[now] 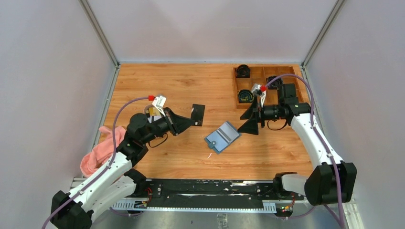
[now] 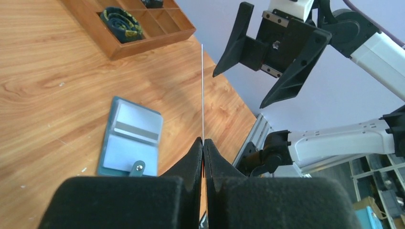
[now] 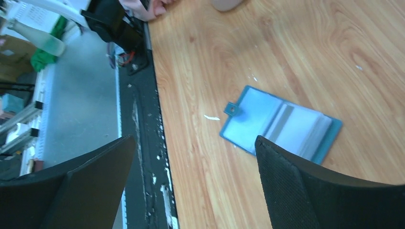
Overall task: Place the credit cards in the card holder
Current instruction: Insert the credit card into the card holder.
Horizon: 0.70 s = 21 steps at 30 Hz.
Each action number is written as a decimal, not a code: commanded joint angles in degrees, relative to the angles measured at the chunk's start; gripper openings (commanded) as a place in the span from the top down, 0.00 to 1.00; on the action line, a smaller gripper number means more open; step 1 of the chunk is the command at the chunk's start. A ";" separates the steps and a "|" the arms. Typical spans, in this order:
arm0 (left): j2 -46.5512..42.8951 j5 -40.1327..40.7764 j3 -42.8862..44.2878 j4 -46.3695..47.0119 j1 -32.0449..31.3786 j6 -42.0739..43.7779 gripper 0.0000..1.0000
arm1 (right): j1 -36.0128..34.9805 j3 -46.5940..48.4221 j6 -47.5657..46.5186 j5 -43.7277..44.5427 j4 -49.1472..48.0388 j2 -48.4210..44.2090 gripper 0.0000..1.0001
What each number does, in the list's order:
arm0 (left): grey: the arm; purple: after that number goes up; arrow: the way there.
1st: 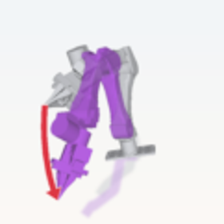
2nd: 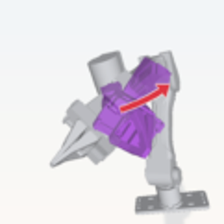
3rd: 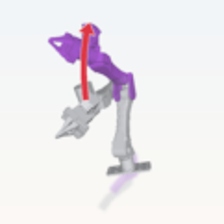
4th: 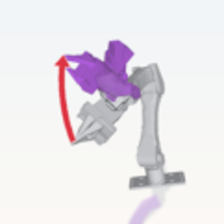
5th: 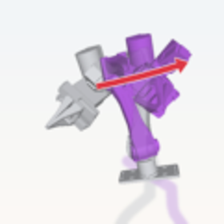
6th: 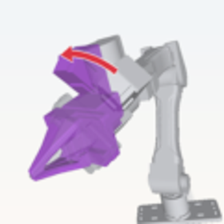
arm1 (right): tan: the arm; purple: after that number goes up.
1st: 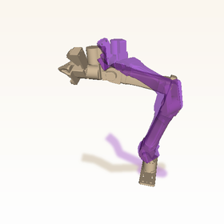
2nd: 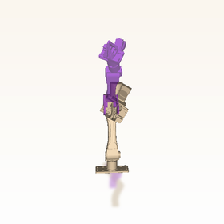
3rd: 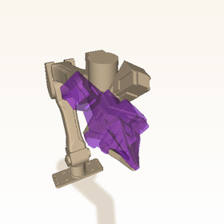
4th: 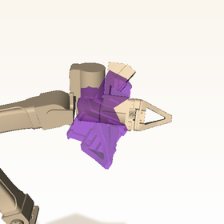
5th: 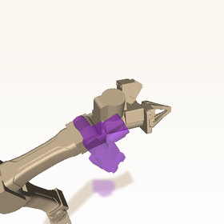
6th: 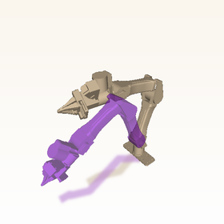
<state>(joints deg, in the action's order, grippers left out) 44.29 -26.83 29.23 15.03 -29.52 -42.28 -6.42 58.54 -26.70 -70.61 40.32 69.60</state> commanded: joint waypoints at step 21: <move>3.37 19.79 -10.66 30.32 -13.79 -7.26 1.00 | -3.12 -19.68 53.56 -7.22 -58.40 -5.08 0.06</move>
<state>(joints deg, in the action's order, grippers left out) 43.90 -11.42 20.45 34.15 -40.62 -48.29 -6.81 39.07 18.44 -79.18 -8.23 63.16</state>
